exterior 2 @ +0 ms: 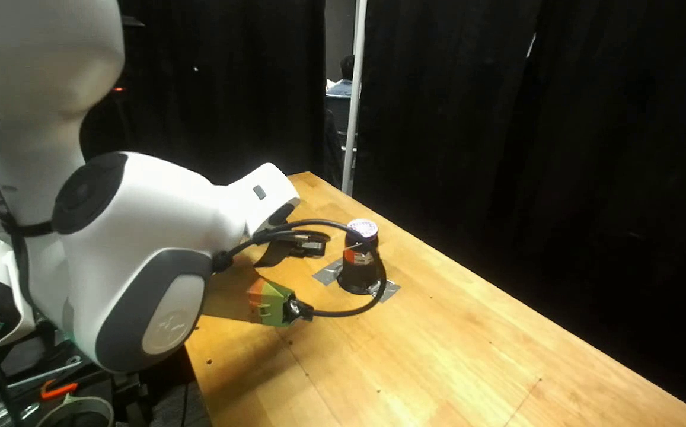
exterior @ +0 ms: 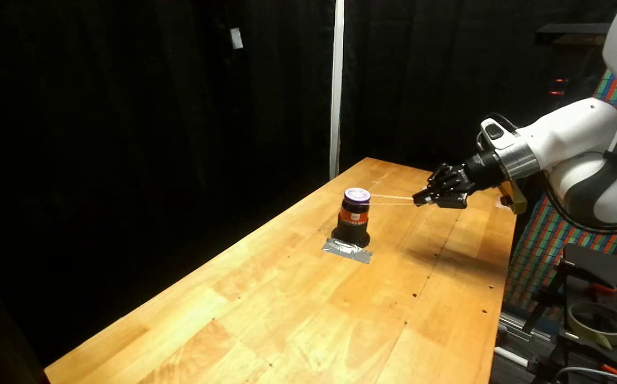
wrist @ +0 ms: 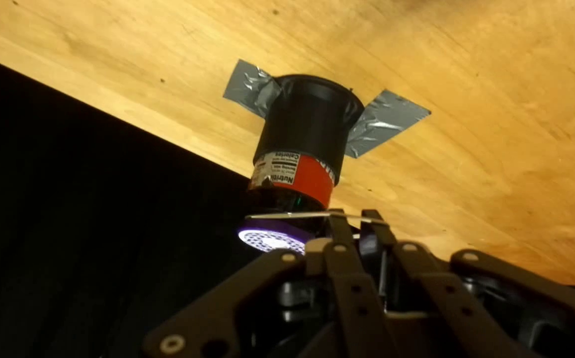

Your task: Put the rubber band on the cup

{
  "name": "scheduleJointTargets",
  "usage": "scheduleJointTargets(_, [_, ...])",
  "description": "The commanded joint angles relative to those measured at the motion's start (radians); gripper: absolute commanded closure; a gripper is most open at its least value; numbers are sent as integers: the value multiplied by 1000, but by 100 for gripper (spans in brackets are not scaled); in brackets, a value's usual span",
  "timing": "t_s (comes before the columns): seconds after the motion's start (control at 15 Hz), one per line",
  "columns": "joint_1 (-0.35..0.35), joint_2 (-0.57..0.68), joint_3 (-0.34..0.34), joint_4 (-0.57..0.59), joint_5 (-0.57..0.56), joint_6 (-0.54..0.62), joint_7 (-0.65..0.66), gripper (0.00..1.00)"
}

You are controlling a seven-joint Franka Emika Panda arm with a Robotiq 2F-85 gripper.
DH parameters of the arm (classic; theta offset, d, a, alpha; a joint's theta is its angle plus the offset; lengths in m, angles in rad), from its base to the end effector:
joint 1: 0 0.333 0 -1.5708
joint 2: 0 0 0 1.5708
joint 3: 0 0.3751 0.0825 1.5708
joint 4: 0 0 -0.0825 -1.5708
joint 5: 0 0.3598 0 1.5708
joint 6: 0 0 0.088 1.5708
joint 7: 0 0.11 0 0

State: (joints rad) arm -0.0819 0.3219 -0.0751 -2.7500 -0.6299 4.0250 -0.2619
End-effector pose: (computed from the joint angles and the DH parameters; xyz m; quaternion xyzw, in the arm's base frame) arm 0.4257 0.0178 0.3141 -0.8291 -0.3352 -0.4470 0.0208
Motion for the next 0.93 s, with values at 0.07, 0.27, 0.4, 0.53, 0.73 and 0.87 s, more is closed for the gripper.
scheduleJointTargets(0.07, [-48, 150, 4, 19, -59, 252, -67, 84])
scheduleJointTargets(0.27, [-192, 131, 153, 49, -63, 202, -88, 84])
scheduleJointTargets(0.4, [-180, 163, 162, 40, -19, 256, -112, 84])
scheduleJointTargets(0.53, [-114, 88, 103, 16, -1, 175, -39, 60])
scheduleJointTargets(0.73, [-35, -95, 73, -32, 125, -73, -30, 52])
scheduleJointTargets(0.87, [21, -190, 66, -51, 249, -228, -60, 36])
